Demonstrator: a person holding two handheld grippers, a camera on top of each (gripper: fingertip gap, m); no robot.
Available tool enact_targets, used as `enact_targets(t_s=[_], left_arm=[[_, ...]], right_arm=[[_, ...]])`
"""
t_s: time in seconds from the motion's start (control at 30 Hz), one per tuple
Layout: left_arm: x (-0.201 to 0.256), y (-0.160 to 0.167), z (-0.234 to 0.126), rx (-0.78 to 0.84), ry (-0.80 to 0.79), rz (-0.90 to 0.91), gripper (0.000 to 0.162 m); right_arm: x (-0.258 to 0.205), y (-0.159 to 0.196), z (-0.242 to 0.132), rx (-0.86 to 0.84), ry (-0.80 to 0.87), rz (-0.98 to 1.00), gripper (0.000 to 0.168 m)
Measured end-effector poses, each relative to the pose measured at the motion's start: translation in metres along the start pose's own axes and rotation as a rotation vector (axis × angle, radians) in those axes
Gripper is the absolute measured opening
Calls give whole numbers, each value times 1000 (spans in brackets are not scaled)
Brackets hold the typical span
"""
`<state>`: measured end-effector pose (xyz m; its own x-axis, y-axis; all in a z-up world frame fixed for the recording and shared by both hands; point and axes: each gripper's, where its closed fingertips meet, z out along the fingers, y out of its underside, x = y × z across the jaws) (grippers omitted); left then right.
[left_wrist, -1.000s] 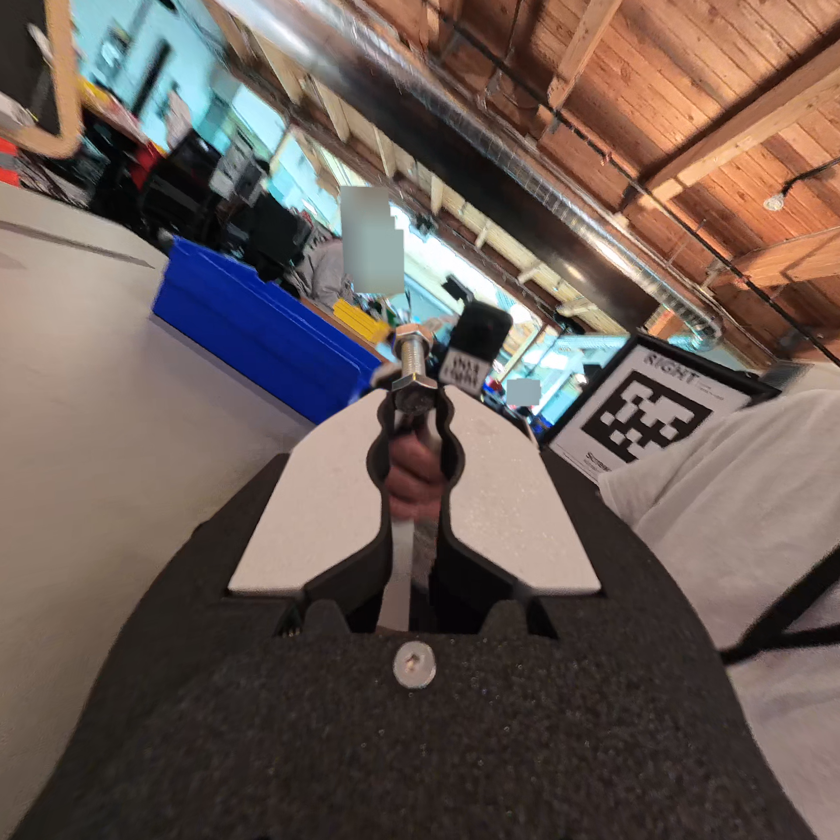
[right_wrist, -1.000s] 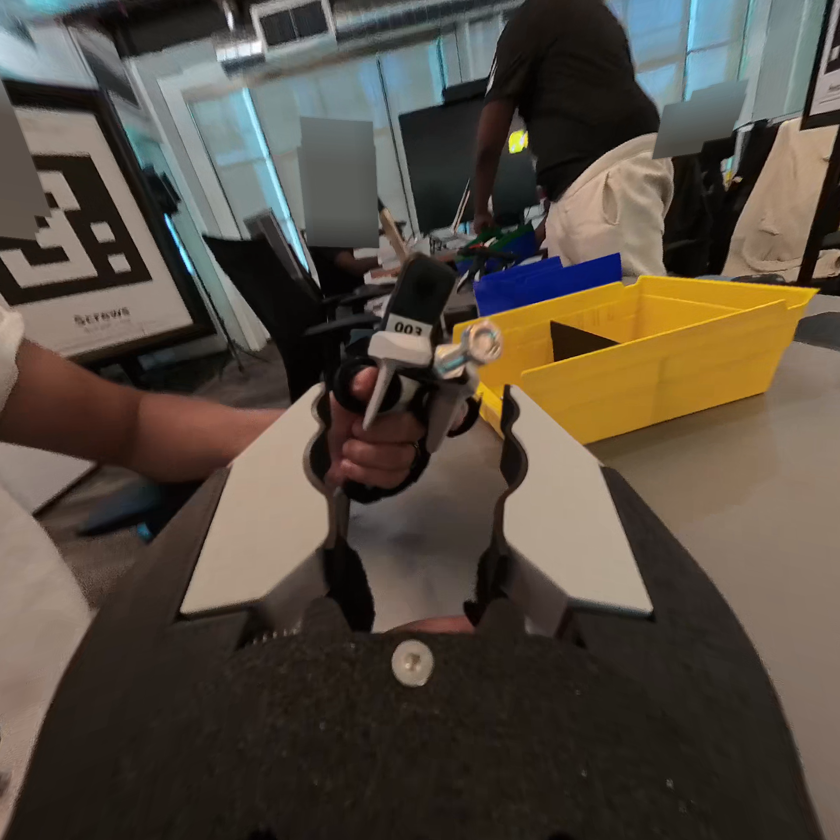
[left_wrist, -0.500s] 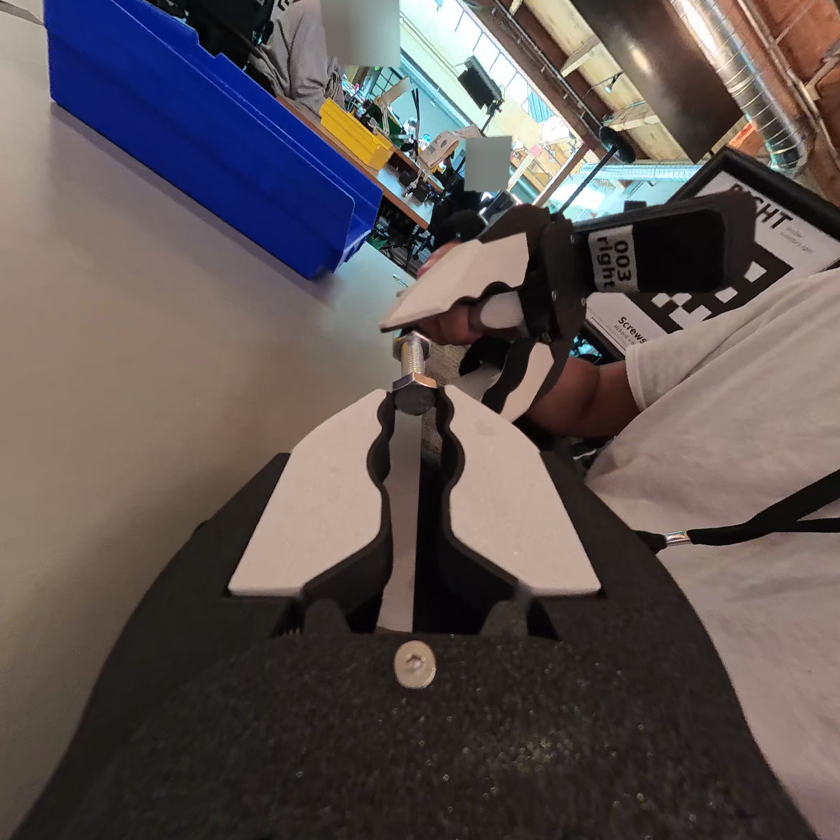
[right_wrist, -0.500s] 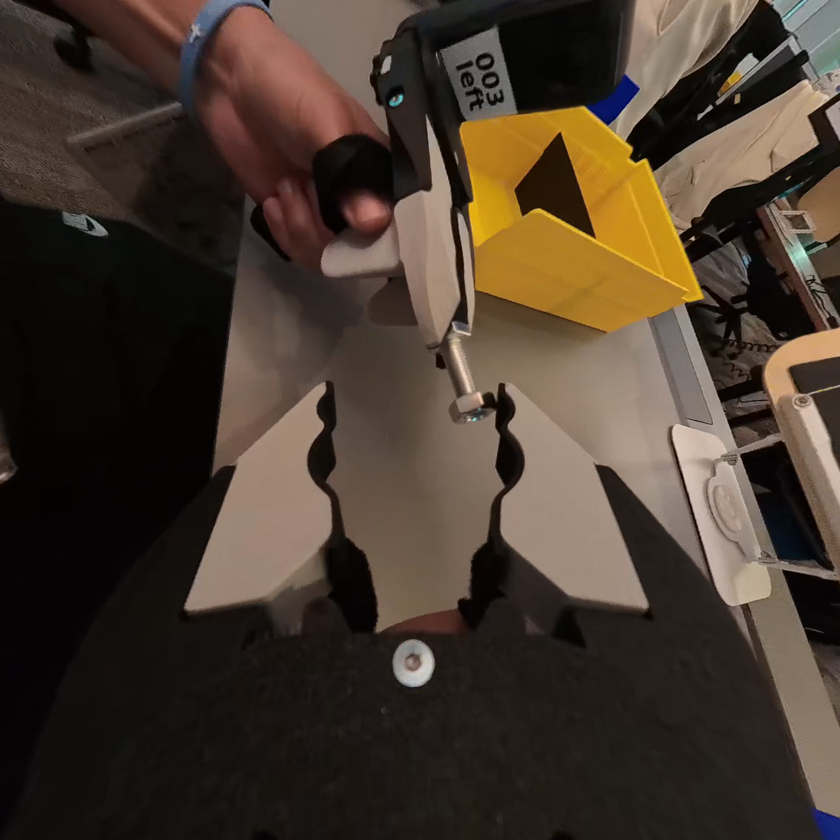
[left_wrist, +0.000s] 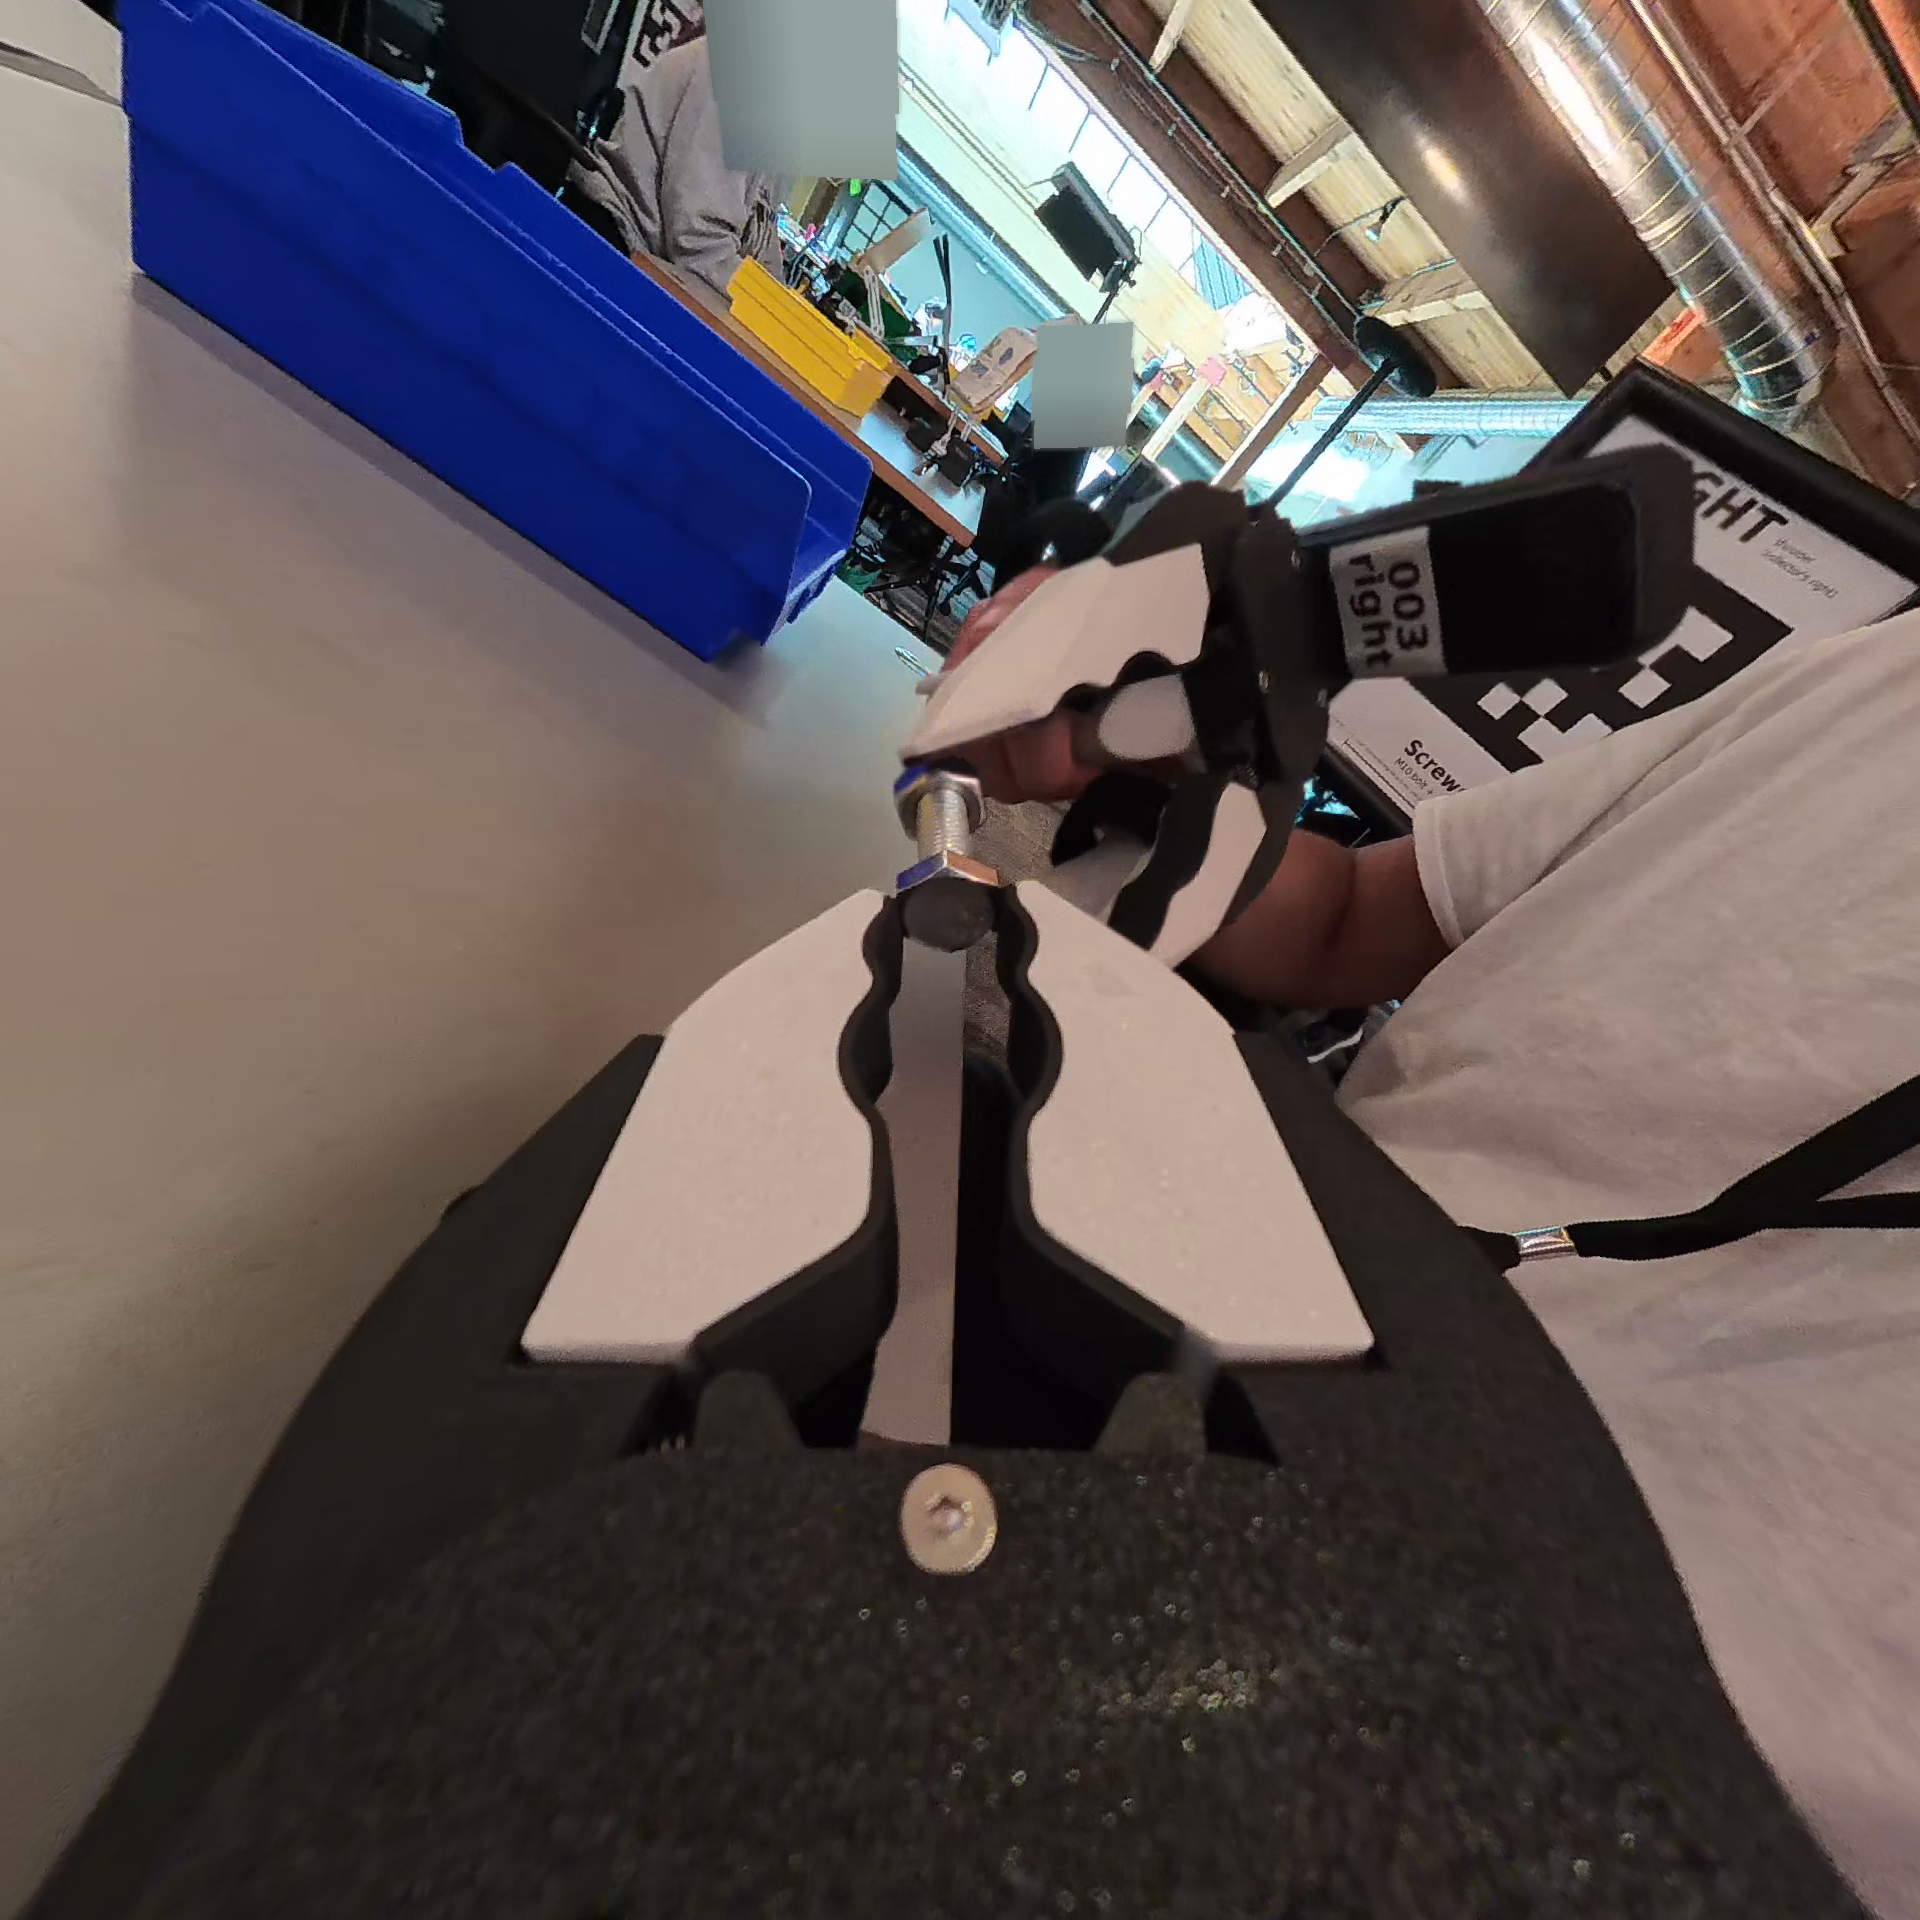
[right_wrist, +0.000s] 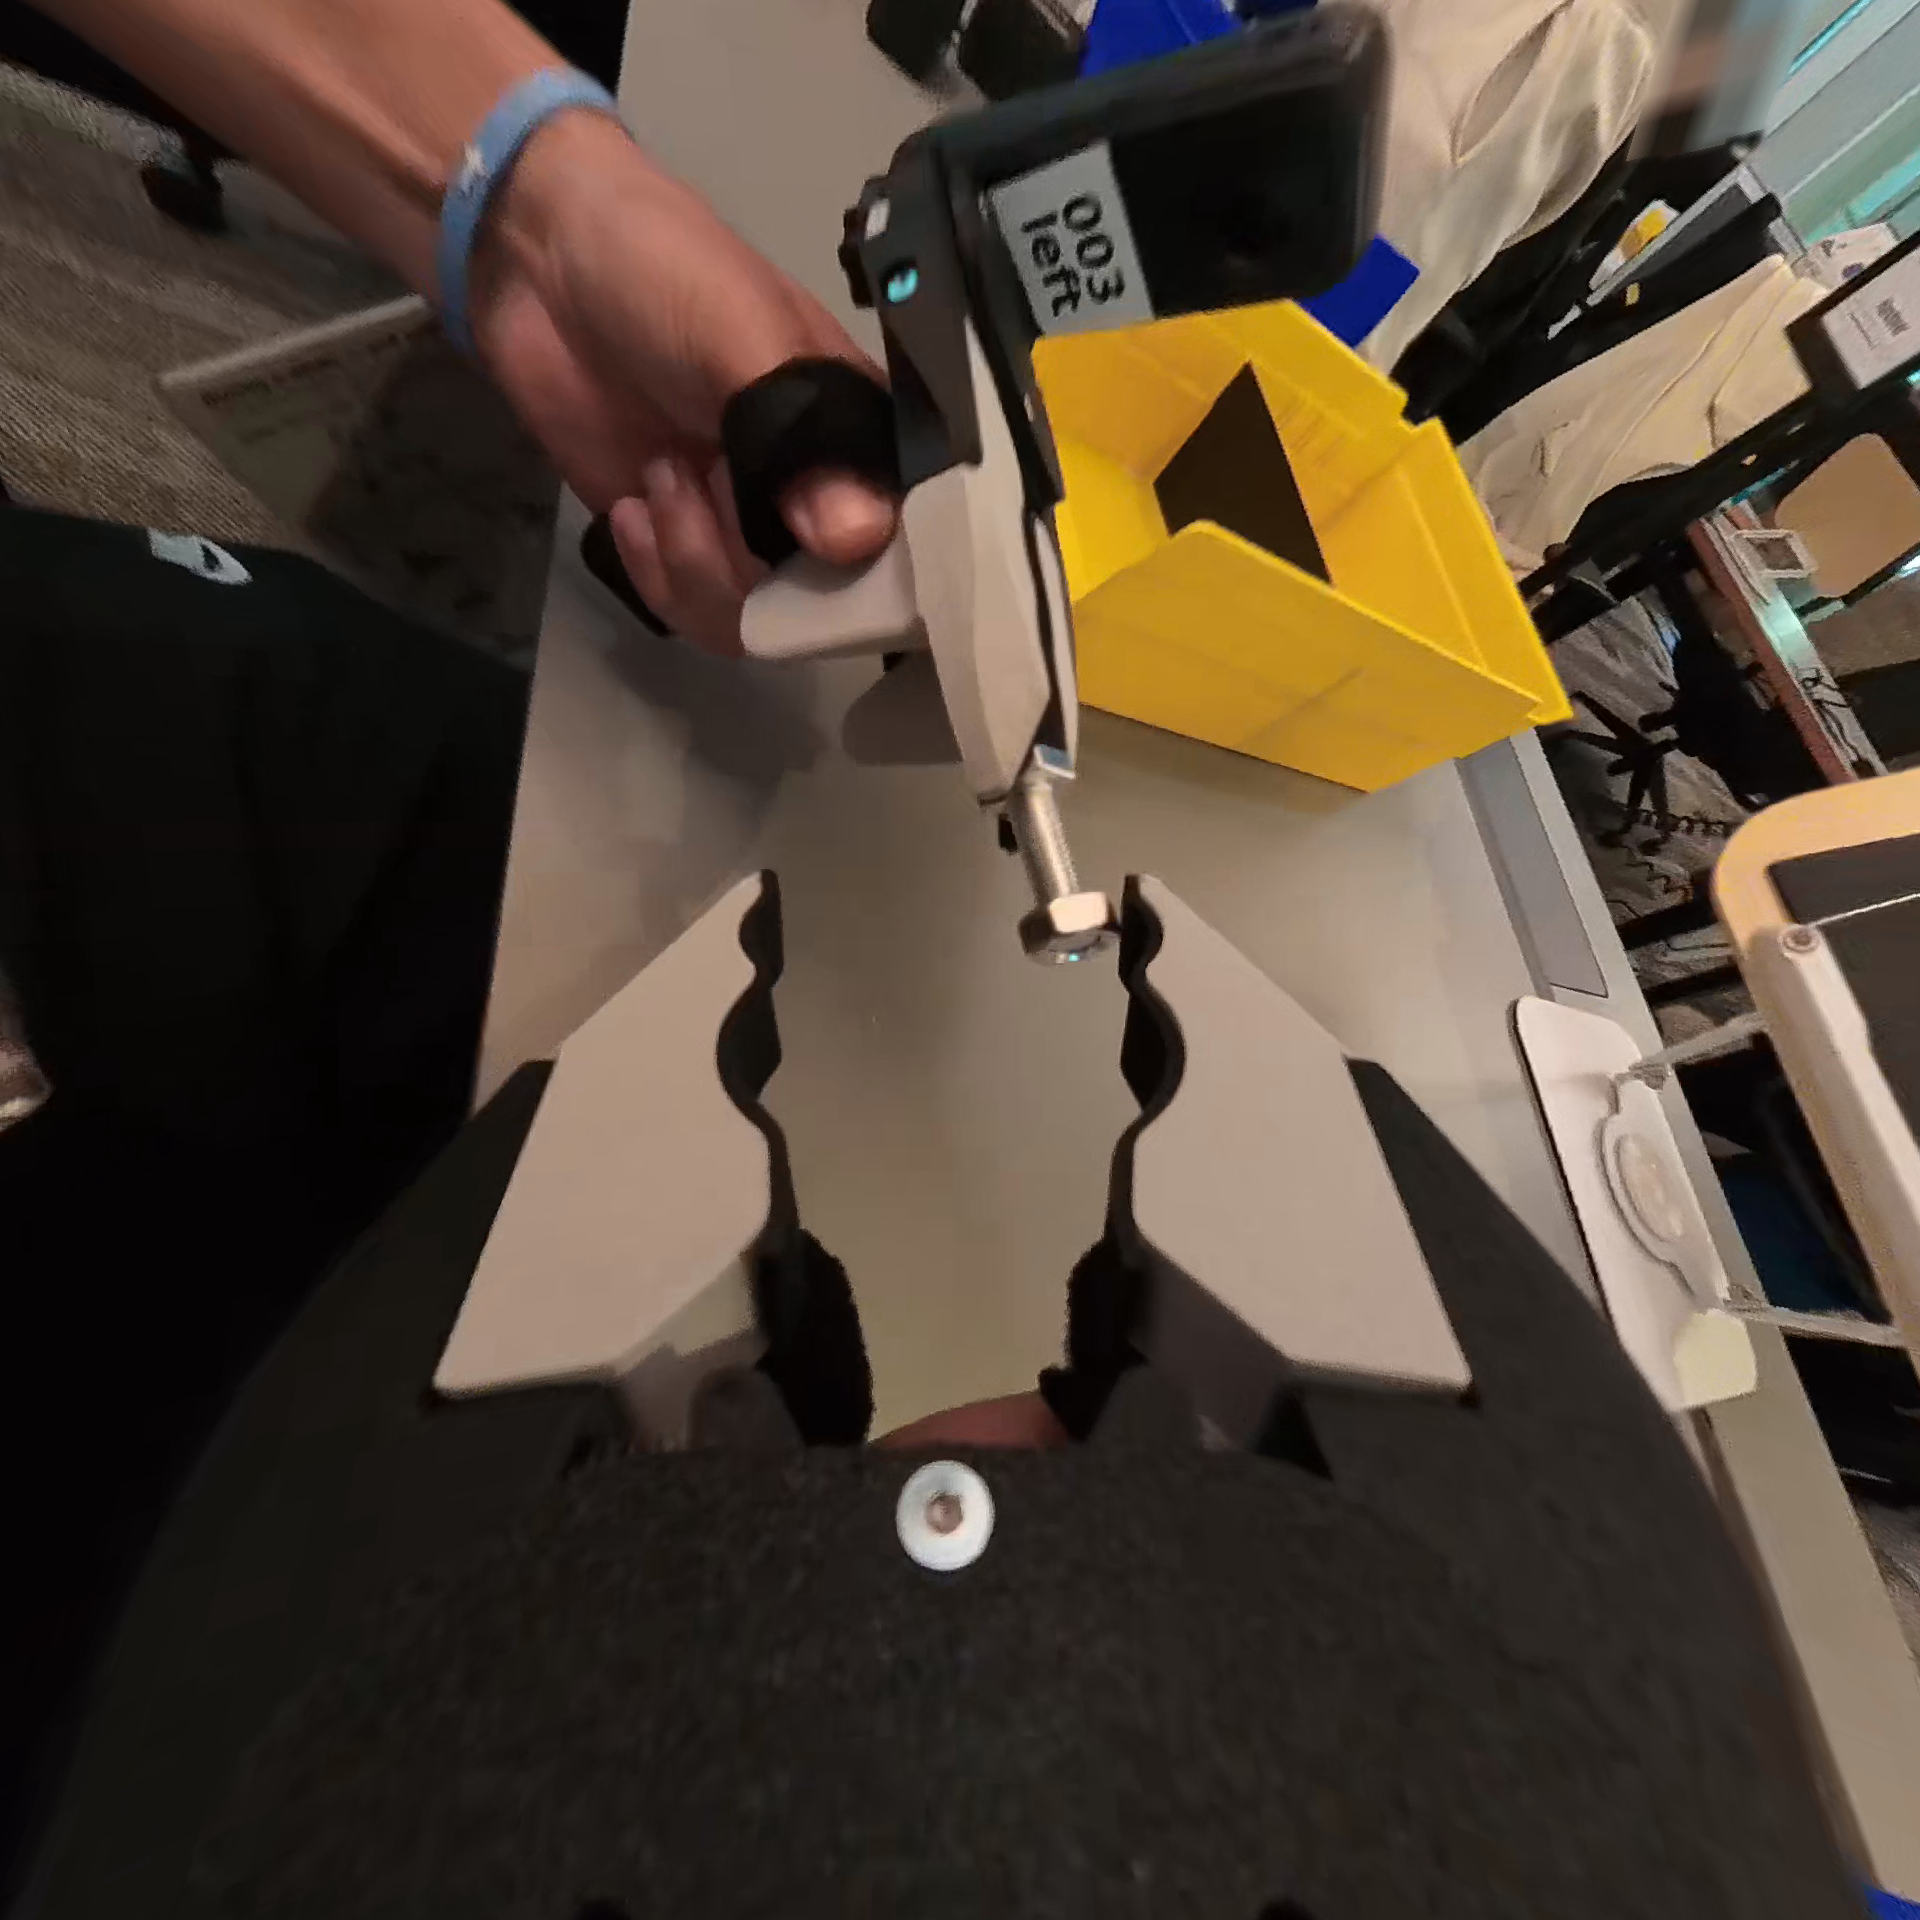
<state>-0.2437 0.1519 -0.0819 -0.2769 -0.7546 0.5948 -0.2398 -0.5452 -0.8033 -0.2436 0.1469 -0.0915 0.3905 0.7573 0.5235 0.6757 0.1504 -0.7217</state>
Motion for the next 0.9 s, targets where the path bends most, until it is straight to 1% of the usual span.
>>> enact_targets(t_s=[0.1, 0.23, 0.4, 0.47, 0.53, 0.63, 0.7, 0.8, 0.9], left_arm=[[10, -4, 2, 27, 47, 4, 17], [16, -11, 1, 52, 69, 19, 17], [11, -10, -4, 60, 69, -7, 17], [12, -11, -4, 61, 76, -9, 17], [15, -11, -4, 64, 97, -14, 17], [21, -11, -4, 68, 130, -13, 17], [25, -17, -6, 103, 151, -19, 17], [25, -22, -10, 125, 153, -18, 17], [23, -20, -10, 118, 154, -23, 17]], right_arm=[[-4, 17, 12, -43, -30, 28, 64], [-6, 21, 16, -30, -44, 67, 64], [17, -7, -15, 124, 8, 135, 63], [14, -22, -22, 192, -15, 142, 63], [7, -31, -22, 241, -56, 157, 63], [-1, -23, -12, 238, -102, 193, 64], [-6, -17, -10, 244, -156, 243, 62], [-5, -12, -10, 253, -155, 284, 60], [12, -29, -24, 337, -110, 307, 61]])
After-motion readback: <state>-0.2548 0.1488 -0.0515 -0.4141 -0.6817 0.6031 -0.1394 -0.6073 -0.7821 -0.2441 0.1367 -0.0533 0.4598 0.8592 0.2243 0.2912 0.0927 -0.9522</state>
